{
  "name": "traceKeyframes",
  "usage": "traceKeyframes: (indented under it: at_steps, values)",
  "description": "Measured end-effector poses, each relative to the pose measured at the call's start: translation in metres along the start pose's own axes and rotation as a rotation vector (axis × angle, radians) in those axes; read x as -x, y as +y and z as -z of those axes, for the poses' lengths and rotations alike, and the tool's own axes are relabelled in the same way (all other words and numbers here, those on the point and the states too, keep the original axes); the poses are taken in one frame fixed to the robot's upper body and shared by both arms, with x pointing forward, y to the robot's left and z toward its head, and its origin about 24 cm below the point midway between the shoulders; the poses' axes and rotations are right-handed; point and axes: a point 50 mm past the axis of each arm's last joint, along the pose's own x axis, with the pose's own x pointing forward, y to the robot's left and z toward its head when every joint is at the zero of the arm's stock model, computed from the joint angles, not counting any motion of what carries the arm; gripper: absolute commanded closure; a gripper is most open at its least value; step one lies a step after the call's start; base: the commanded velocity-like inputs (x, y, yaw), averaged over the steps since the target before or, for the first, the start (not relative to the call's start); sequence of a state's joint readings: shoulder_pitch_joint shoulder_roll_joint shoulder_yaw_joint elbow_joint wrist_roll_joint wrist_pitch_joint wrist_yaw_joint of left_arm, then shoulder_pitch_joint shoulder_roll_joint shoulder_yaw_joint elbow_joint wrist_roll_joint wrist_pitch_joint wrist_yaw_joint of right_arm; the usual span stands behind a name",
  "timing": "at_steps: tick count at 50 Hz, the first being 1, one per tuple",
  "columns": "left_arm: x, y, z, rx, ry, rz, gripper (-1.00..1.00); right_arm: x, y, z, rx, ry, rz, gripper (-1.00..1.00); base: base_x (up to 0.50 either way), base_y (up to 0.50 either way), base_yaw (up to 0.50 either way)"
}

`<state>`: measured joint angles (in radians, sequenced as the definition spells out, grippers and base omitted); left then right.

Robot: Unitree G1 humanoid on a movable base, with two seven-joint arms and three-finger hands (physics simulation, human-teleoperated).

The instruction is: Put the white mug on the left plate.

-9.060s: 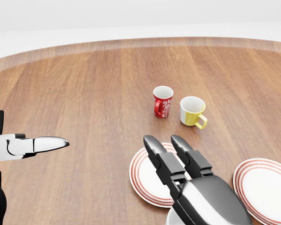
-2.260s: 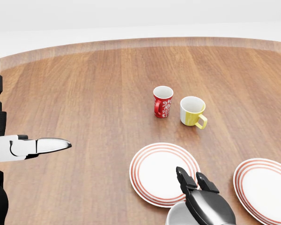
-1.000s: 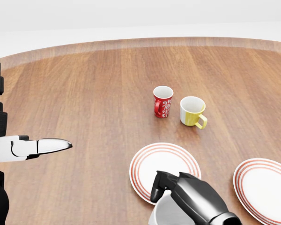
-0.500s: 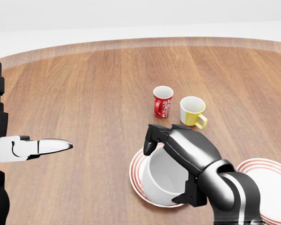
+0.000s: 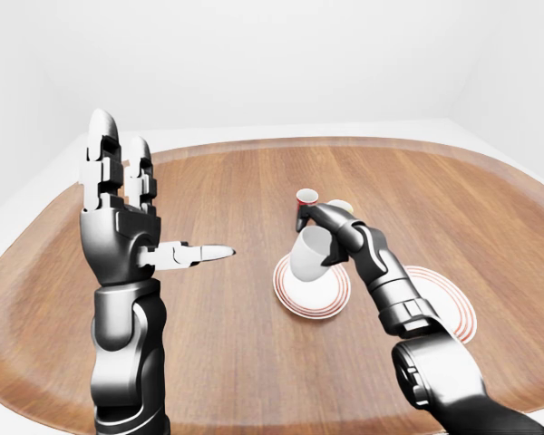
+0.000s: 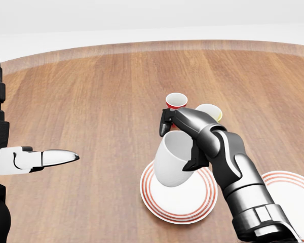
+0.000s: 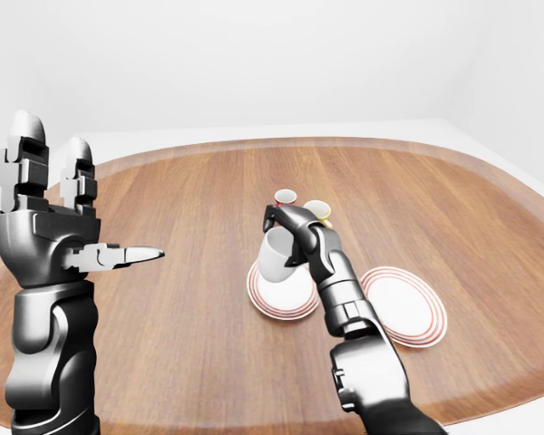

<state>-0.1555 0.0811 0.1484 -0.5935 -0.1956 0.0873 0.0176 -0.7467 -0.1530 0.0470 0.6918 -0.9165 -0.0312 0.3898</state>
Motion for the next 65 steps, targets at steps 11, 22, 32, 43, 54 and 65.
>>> traceKeyframes:
  at_steps: [11, 22, 32, 43, 54, 65]
  values:
    - [0.0, 0.0, 0.0, 0.0, 0.002, 0.0, -0.98, -0.018, 0.007, 0.009, 0.019, 0.065, -0.001, 1.0, 0.0, 0.0, 0.0]
    - [0.001, 0.001, 0.001, 0.001, 0.006, -0.002, -0.98, -0.023, 0.021, 0.013, 0.071, 0.121, 0.0, 1.0, 0.0, 0.0, 0.0]
    - [0.0, 0.001, 0.001, 0.003, 0.007, -0.004, -0.98, -0.024, 0.032, 0.014, 0.136, 0.139, 0.002, 1.0, 0.0, 0.0, 0.0]
    - [0.0, 0.002, 0.001, 0.005, 0.007, -0.006, -0.98, -0.024, 0.04, 0.013, 0.19, 0.139, 0.0, 1.0, 0.0, 0.0, 0.0]
    - [0.0, 0.002, 0.002, 0.005, 0.008, -0.006, -0.98, -0.022, 0.049, 0.016, 0.228, 0.147, -0.012, 1.0, 0.0, 0.0, 0.0]
    - [0.0, 0.002, 0.002, 0.005, 0.01, -0.006, -0.98, -0.021, 0.056, 0.02, 0.251, 0.154, -0.022, 1.0, 0.0, 0.0, 0.0]
